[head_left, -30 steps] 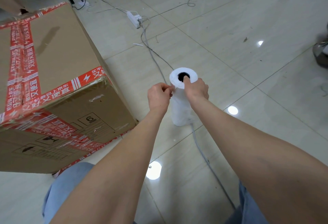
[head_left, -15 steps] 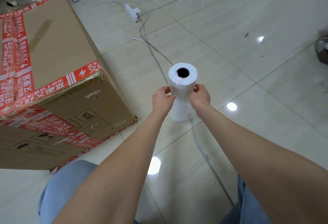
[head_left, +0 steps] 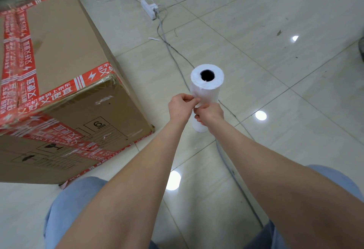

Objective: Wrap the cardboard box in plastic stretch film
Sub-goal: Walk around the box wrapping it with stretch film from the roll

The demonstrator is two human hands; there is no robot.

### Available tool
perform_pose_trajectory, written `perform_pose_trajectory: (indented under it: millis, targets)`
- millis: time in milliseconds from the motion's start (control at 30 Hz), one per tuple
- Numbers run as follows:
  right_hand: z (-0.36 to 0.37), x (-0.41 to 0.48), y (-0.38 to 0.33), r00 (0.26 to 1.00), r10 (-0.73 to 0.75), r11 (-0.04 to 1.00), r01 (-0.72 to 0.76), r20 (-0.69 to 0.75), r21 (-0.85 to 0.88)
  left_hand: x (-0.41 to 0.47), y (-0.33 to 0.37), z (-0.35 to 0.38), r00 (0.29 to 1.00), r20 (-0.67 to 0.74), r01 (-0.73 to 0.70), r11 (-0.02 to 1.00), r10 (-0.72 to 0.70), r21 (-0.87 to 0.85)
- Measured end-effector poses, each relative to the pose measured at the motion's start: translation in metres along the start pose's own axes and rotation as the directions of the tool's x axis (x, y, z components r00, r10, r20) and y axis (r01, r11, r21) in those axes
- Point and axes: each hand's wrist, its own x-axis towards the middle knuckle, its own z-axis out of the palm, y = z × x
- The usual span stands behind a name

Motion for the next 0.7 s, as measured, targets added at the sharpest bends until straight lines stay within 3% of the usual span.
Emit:
perform_pose_trajectory:
  millis: [67,167,367,467,567,700]
  targets:
    - [0.001,-0.004,0.002,0.995,-0.057,0.996,0.062,0.081,-0.062,-0.002,0.001,0.000,1.000,0.006,0.026,0.999,-0.026,0.019]
    - [0.000,-0.006,0.002,0.991,-0.032,0.989,0.049,0.127,-0.138,-0.003,0.001,0.000,0.999,0.011,0.032,0.998,-0.033,0.054]
    - [-0.016,-0.012,-0.008,0.987,-0.032,0.970,-0.008,-0.160,-0.241,-0.005,0.008,-0.003,1.000,-0.019,0.009,0.965,-0.015,-0.262]
    - [-0.025,-0.019,-0.016,0.936,-0.154,0.970,0.083,-0.316,-0.227,-0.002,0.010,-0.003,0.999,-0.012,0.040,0.946,-0.047,-0.323]
    - [-0.031,-0.021,-0.028,0.884,-0.332,0.936,0.265,-0.328,-0.233,0.002,0.012,-0.003,0.995,-0.040,0.074,0.937,-0.093,-0.340]
    - [-0.026,-0.020,-0.054,0.876,-0.376,0.906,0.280,-0.301,-0.317,0.004,0.013,-0.002,0.994,-0.002,0.105,0.945,-0.111,-0.311]
